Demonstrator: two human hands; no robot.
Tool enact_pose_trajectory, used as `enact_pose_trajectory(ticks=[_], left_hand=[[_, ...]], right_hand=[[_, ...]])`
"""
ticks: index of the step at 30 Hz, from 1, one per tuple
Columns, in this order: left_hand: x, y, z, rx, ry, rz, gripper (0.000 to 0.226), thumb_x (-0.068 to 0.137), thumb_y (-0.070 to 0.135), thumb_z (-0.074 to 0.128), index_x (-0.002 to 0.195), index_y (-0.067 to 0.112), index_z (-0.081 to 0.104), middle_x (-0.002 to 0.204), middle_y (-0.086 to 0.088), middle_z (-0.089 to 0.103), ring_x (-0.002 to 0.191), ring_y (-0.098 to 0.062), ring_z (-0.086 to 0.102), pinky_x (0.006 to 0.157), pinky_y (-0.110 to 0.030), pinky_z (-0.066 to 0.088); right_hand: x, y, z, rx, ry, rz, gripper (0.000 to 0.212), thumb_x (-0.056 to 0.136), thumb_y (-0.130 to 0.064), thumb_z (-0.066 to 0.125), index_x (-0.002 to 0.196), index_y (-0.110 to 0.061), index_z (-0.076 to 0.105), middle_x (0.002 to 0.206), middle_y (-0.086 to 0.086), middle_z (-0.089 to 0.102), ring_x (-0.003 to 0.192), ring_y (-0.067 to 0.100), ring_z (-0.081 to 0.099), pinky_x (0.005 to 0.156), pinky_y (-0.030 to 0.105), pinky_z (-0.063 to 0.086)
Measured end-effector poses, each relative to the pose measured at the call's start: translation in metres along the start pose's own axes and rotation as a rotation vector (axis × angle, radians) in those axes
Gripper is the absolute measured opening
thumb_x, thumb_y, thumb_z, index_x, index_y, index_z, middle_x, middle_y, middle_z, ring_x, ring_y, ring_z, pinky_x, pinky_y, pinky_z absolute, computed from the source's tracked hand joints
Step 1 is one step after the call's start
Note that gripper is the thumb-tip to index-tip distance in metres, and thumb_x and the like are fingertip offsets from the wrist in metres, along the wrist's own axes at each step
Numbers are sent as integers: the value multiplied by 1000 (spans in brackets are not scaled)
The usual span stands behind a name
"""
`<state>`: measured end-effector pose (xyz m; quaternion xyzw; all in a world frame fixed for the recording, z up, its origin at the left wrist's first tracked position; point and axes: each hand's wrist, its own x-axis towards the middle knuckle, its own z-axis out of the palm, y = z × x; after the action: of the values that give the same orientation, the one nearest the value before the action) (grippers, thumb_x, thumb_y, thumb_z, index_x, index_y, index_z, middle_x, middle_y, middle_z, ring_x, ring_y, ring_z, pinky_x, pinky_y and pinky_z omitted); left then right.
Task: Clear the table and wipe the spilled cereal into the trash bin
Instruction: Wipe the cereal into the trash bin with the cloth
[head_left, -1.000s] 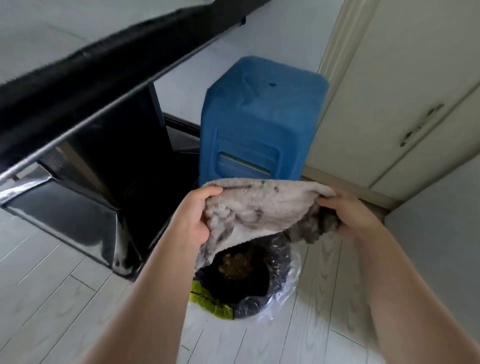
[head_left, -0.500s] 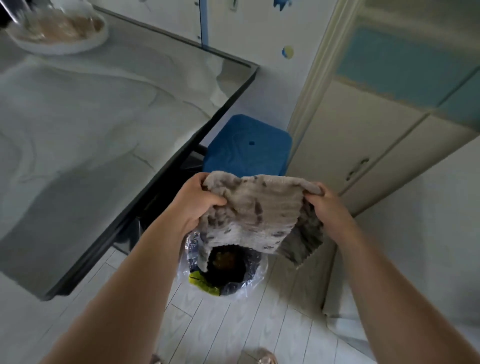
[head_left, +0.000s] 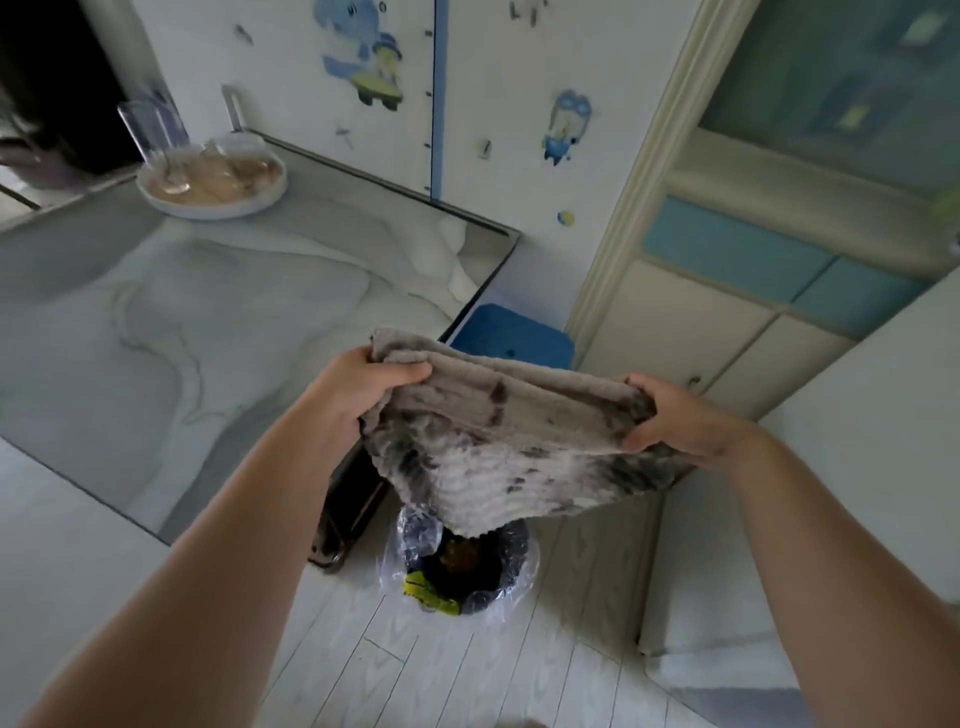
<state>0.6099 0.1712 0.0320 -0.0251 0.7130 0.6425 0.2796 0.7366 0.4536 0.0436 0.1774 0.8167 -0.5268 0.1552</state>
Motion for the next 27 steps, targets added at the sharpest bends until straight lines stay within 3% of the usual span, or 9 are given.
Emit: enact_pose_trajectory(ticks=[4,6,9,13,15,16,21,24,27], left_hand=[[-15,22,-50,3,-292,-160,40,67,5,67,106,-1,61,78,-13,74,78,-26,70,76,-37,54],[-19,27,-68,20,-325,-190,32,69,-1,62,100,-2,61,81,-16,74,77,-29,70,75,-39,53],[-21,33,-95,-7,-236,-161,13,79,-10,53,88,-4,61,86,-21,69,71,-28,69,69,-37,54],[-20,39,-122,-120,-147,-130,15,81,-3,60,96,-2,60,102,-21,66,92,-33,64,76,-41,51],[-16,41,-133,-121,-103,-71,9,84,-1,59,92,4,58,95,-15,65,90,-31,62,76,-41,50],[-13,41,-137,-123,-73,-35,8,85,0,59,89,6,56,91,-13,63,89,-29,60,77,-40,49],[6,45,-142,-185,67,44,6,90,2,54,88,8,54,77,-9,60,69,-22,58,63,-32,47],[18,52,-144,-272,82,51,15,92,1,49,81,9,53,73,-9,58,62,-21,58,53,-26,51],[29,61,-146,-313,92,31,15,92,3,48,81,10,55,78,-11,60,68,-22,59,56,-30,51]], right_hand=[[-5,-20,23,1,238,23,36,61,14,72,79,-14,60,74,6,61,74,24,57,61,26,47],[-8,-23,32,170,309,61,35,61,11,72,89,-8,63,70,7,66,69,24,61,61,28,50],[-9,-31,58,655,307,-82,47,61,7,64,107,-1,59,70,4,72,63,16,69,55,22,54],[-4,-44,86,940,318,-242,34,80,5,48,97,-20,66,75,-2,74,67,11,70,55,23,55],[3,-49,95,1010,285,-259,42,73,-4,62,111,-22,59,84,0,75,75,16,71,59,28,56],[6,-50,99,1033,260,-250,63,61,-8,71,119,-21,55,90,1,74,79,19,71,62,30,57],[19,-51,98,924,105,-177,109,33,-12,85,134,-15,45,128,16,55,115,35,53,92,45,49],[33,-56,91,798,47,-59,105,27,-1,87,125,-12,53,129,20,52,120,40,49,101,52,41],[49,-69,90,596,78,99,94,33,6,86,120,-1,53,119,23,59,111,38,57,87,45,51]])
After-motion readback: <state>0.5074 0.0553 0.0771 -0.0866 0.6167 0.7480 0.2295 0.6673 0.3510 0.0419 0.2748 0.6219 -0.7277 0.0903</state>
